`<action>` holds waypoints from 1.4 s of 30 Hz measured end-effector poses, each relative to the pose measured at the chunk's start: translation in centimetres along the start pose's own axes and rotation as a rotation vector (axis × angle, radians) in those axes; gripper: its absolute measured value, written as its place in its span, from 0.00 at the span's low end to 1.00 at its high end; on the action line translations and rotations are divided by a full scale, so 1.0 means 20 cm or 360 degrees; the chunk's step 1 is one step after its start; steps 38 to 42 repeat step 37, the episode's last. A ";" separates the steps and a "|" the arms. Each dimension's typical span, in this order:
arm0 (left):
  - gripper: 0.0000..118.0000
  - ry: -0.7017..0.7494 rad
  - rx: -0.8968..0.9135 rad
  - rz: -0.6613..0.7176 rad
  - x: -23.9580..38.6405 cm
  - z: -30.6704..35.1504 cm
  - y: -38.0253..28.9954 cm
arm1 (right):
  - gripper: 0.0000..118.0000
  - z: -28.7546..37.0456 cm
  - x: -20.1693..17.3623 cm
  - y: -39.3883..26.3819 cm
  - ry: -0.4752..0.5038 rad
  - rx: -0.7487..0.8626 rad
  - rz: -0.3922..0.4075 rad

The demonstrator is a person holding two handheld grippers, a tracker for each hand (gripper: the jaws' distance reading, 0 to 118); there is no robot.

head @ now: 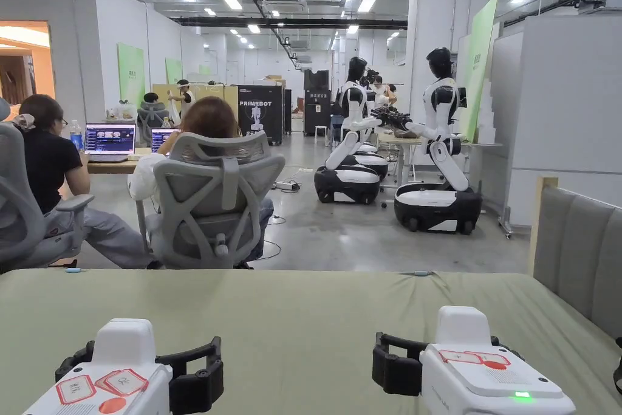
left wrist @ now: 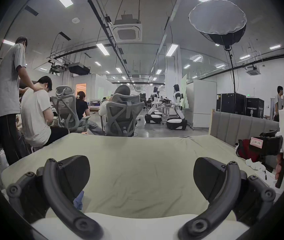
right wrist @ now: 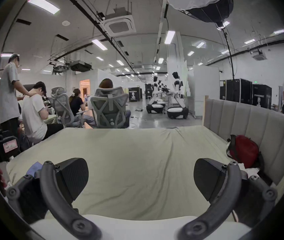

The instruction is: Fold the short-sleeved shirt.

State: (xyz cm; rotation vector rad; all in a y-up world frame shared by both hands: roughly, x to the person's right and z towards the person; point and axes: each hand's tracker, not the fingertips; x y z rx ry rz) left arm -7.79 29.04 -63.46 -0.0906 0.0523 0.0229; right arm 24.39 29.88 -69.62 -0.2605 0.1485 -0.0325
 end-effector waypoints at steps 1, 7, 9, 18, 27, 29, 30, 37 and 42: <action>1.00 0.0002 -0.0002 0.0000 0.00 0.00 0.00 | 1.00 0.00 0.00 0.01 -0.0020 -0.0025 -0.0017; 1.00 0.0008 -0.0006 0.0001 0.00 0.00 -0.01 | 1.00 0.00 0.00 0.02 -0.0120 -0.0088 -0.0085; 1.00 0.0008 -0.0007 -0.0001 0.00 0.00 -0.01 | 1.00 0.01 -0.01 0.01 -0.0113 -0.0075 -0.0069; 1.00 0.0010 -0.0015 -0.0001 0.01 -0.01 -0.02 | 1.00 0.04 0.02 0.01 -0.0141 0.0012 -0.0021; 1.00 0.0007 -0.0013 -0.0004 0.02 -0.01 -0.01 | 1.00 0.05 0.04 0.01 -0.0161 0.0084 0.0045; 1.00 0.0007 -0.0015 -0.0009 0.02 -0.01 -0.01 | 1.00 0.05 0.05 0.02 -0.0149 0.0084 0.0020; 1.00 0.0008 -0.0016 -0.0010 0.02 -0.01 -0.01 | 1.00 0.06 0.05 0.01 -0.0147 0.0087 0.0009; 1.00 0.0003 -0.0005 -0.0014 0.04 -0.01 -0.01 | 1.00 0.07 0.04 -0.01 -0.0168 0.0073 -0.0005; 1.00 0.0003 -0.0005 -0.0014 0.04 -0.01 -0.01 | 1.00 0.07 0.04 -0.01 -0.0168 0.0073 -0.0005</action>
